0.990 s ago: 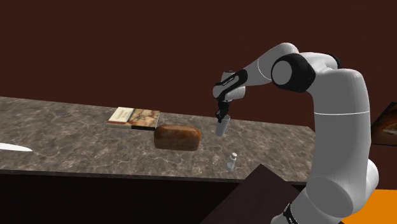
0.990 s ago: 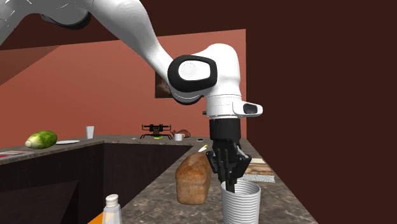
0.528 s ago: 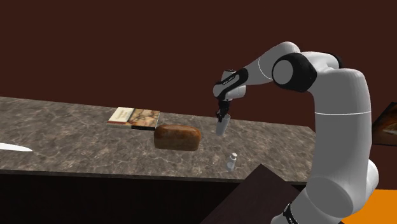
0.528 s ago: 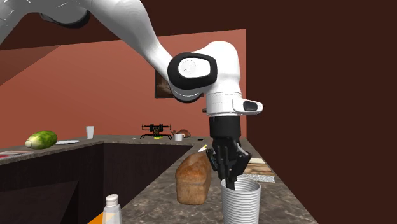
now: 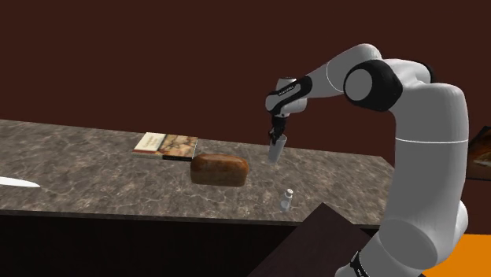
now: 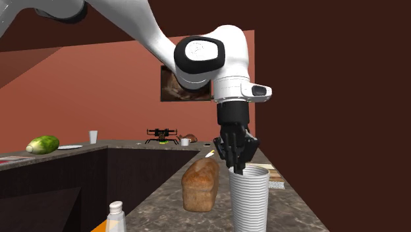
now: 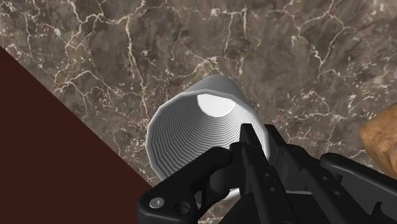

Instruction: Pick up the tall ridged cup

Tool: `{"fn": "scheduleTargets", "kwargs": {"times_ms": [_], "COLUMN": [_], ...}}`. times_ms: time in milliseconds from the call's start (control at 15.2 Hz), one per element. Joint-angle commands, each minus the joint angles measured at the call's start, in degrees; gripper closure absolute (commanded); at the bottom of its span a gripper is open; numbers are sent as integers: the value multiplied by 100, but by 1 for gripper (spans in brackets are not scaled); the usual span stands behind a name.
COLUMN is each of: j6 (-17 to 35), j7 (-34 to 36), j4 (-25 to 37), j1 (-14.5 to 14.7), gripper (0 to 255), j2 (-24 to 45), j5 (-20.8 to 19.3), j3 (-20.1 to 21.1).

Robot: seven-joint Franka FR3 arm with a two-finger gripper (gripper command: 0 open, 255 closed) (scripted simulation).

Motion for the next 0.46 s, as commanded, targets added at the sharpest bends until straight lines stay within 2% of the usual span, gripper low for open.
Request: {"fn": "scheduleTargets", "kwargs": {"times_ms": [0,396], "j6": [-109,-365], "j7": [3,7], "j4": [15,103], "j1": [9,25], "gripper": [255,255], "j2": [-95,-265], "j5": [-18,-52], "j3": [-12,-31]}}
